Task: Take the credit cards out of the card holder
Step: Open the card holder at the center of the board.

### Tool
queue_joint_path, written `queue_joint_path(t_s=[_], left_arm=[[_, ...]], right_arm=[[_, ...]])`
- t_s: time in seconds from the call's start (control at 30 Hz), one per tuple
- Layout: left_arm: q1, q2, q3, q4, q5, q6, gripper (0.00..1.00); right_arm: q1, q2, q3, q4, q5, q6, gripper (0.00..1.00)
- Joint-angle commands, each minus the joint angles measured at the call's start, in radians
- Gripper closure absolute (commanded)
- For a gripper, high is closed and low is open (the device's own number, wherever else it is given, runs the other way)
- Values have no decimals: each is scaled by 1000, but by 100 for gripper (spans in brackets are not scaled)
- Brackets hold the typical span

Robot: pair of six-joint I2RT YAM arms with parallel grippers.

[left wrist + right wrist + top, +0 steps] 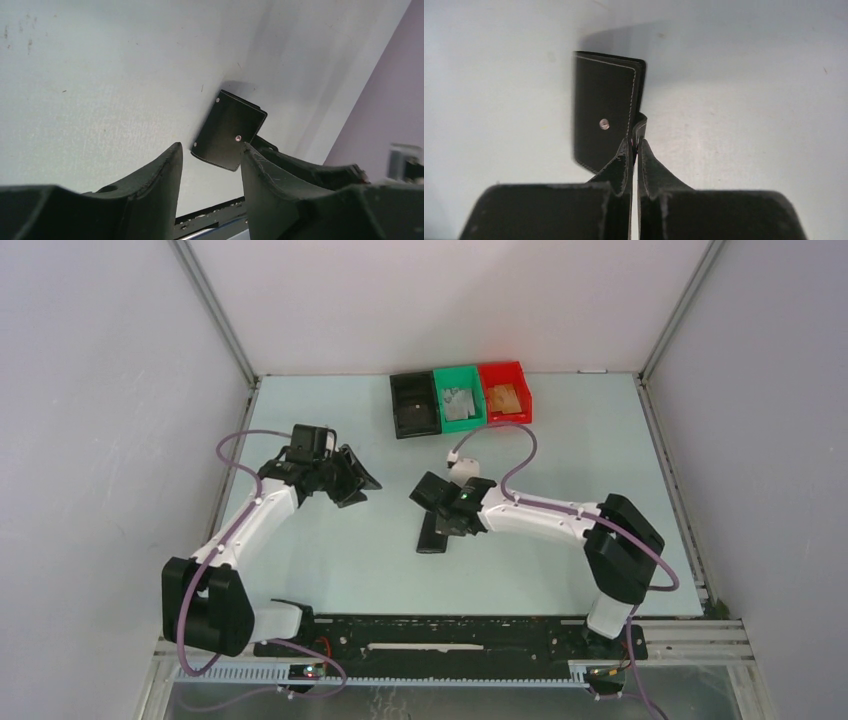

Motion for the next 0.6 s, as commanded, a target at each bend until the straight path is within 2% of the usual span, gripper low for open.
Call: queue_joint_path(t_s=[0.0,0.13,0.27,0.4,0.57], left_arm=[[-1,-34,-13,-18,-2,44,49],[18,-69,10,-94,-86,88,48],[49,-117,46,-142,-138,119,47],[50,-129,45,-135,-117,128,46],[43,-111,-18,-60,-15,108,46]], right_arm=[[37,-60,138,114,-1,-174,100],[62,-43,289,111,-49,-255,100],[48,-34,326,115,-106,-259,100],[-20,-59,222,155,-188,-220,100],[-115,-177,-14,229,-254,-162,100]])
